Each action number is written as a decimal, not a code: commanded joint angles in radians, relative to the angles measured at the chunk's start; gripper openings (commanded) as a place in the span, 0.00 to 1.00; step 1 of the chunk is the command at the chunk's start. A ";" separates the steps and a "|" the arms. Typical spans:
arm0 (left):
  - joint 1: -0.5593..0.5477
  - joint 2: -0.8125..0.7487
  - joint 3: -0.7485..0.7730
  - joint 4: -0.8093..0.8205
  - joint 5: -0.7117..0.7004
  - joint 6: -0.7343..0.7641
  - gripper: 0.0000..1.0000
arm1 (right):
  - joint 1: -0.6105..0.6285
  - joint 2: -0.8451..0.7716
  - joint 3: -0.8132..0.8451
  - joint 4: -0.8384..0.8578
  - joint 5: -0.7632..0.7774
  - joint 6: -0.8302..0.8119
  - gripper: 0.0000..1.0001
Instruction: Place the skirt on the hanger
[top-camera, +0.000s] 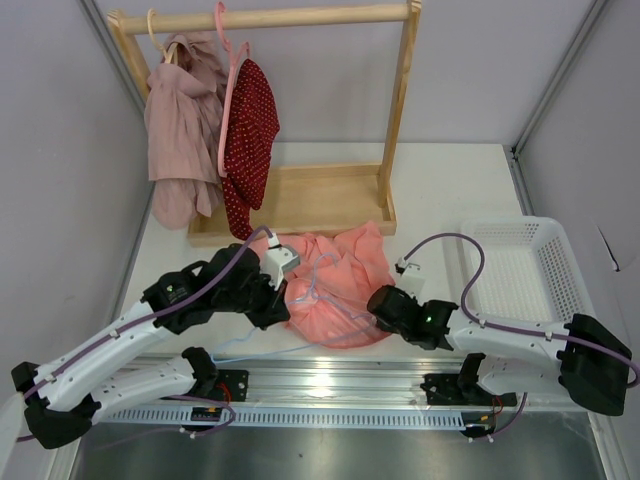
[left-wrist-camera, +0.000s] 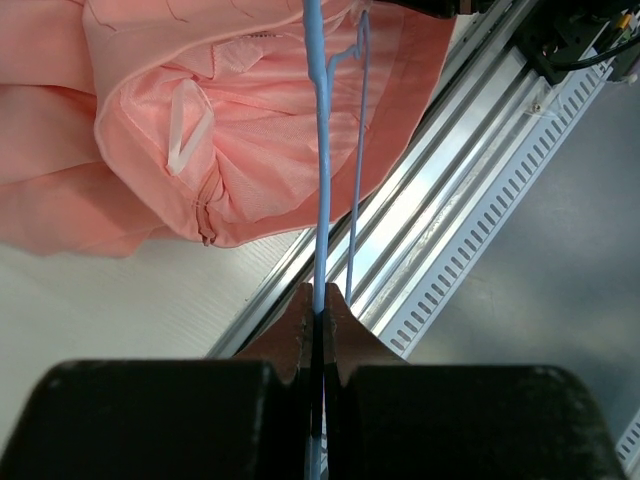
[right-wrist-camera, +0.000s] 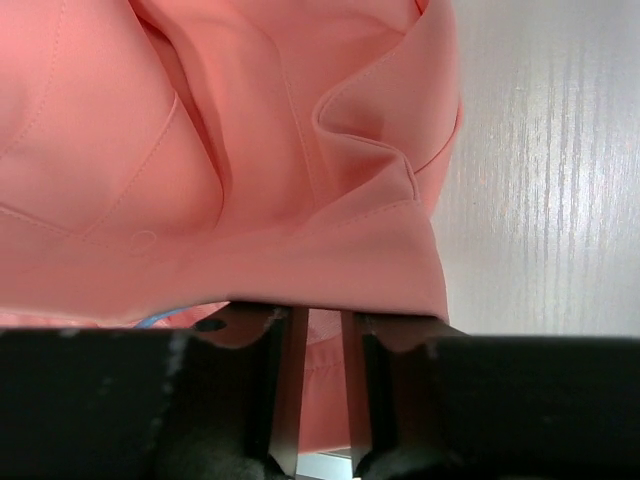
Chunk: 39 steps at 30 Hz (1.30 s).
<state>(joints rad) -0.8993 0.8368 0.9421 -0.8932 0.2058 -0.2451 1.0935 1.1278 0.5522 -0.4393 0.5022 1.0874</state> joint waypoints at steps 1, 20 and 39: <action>-0.012 -0.005 -0.006 0.013 0.007 -0.005 0.00 | 0.008 0.010 0.043 0.014 0.058 0.025 0.21; -0.013 0.013 0.004 0.048 0.015 0.004 0.00 | 0.009 -0.094 0.120 -0.125 0.076 0.035 0.00; -0.013 0.011 0.046 0.112 0.004 -0.005 0.00 | -0.064 -0.135 0.123 -0.124 0.027 -0.007 0.00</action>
<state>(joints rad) -0.9058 0.8566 0.9409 -0.8177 0.2207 -0.2455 1.0378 1.0077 0.6361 -0.5777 0.5152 1.0904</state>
